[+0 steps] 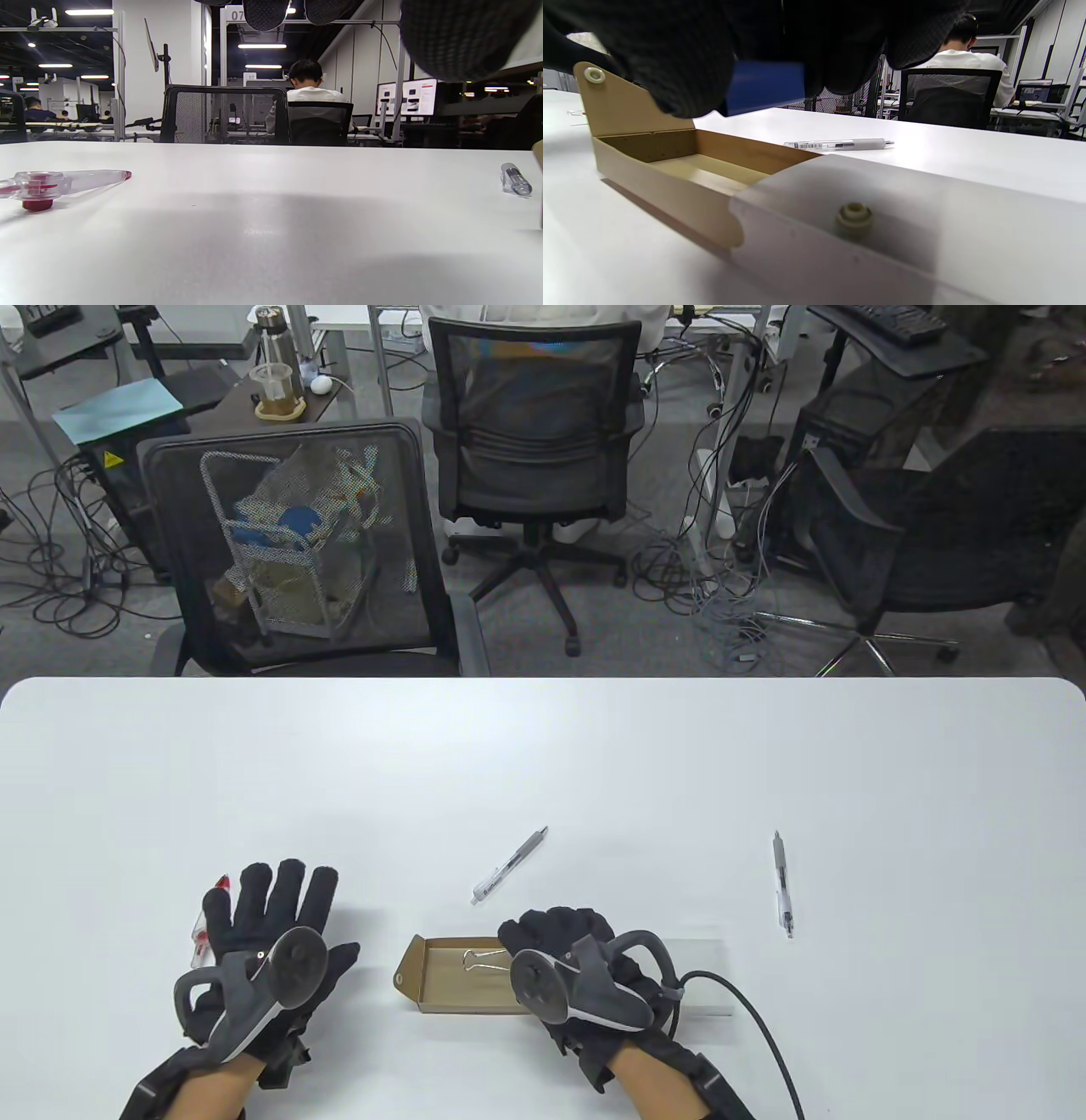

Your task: Pack snap-button pull-out pencil case

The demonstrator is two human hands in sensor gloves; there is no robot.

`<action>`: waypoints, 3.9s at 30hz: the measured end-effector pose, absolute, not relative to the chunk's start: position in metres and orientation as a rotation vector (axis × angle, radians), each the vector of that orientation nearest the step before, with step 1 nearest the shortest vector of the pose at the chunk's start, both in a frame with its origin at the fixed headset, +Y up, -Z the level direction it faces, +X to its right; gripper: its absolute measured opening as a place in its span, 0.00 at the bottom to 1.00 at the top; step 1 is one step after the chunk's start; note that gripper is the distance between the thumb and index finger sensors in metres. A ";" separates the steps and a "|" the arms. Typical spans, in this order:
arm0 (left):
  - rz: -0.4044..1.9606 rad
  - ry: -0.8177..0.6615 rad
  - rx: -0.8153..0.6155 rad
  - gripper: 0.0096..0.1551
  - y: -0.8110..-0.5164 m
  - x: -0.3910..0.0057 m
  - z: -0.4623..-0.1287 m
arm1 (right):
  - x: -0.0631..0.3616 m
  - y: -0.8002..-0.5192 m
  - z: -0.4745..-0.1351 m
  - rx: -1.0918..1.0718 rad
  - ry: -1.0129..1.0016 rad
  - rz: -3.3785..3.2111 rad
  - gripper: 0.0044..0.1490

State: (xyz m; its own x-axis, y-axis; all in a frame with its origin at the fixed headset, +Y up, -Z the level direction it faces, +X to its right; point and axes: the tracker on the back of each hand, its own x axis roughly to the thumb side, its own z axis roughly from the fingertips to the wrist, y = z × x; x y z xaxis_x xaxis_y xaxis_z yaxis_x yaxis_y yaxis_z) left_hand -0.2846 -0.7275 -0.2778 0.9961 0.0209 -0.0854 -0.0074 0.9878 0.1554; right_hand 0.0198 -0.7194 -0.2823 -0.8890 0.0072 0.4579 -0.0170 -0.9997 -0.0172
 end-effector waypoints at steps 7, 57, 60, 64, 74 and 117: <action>0.114 -0.071 0.246 0.51 -0.703 -0.265 -0.266 | 0.025 -0.718 -0.282 0.737 -0.035 3.022 0.45; -0.056 -0.326 0.132 0.29 -0.729 -0.142 -0.277 | 0.131 -0.738 -0.300 0.506 0.325 2.987 0.62; -0.064 -0.322 0.130 0.29 -0.728 -0.143 -0.277 | 0.139 -0.750 -0.304 0.480 0.379 2.970 0.63; -0.076 -0.319 0.123 0.29 -0.727 -0.142 -0.276 | 0.142 -0.759 -0.305 0.468 0.419 2.973 0.60; -0.207 -0.309 0.080 0.29 -0.731 -0.125 -0.282 | 0.145 -0.763 -0.305 0.469 0.343 2.961 0.59; -0.443 -0.300 0.029 0.27 -0.752 -0.042 -0.291 | 0.148 -0.763 -0.305 0.458 0.358 2.932 0.58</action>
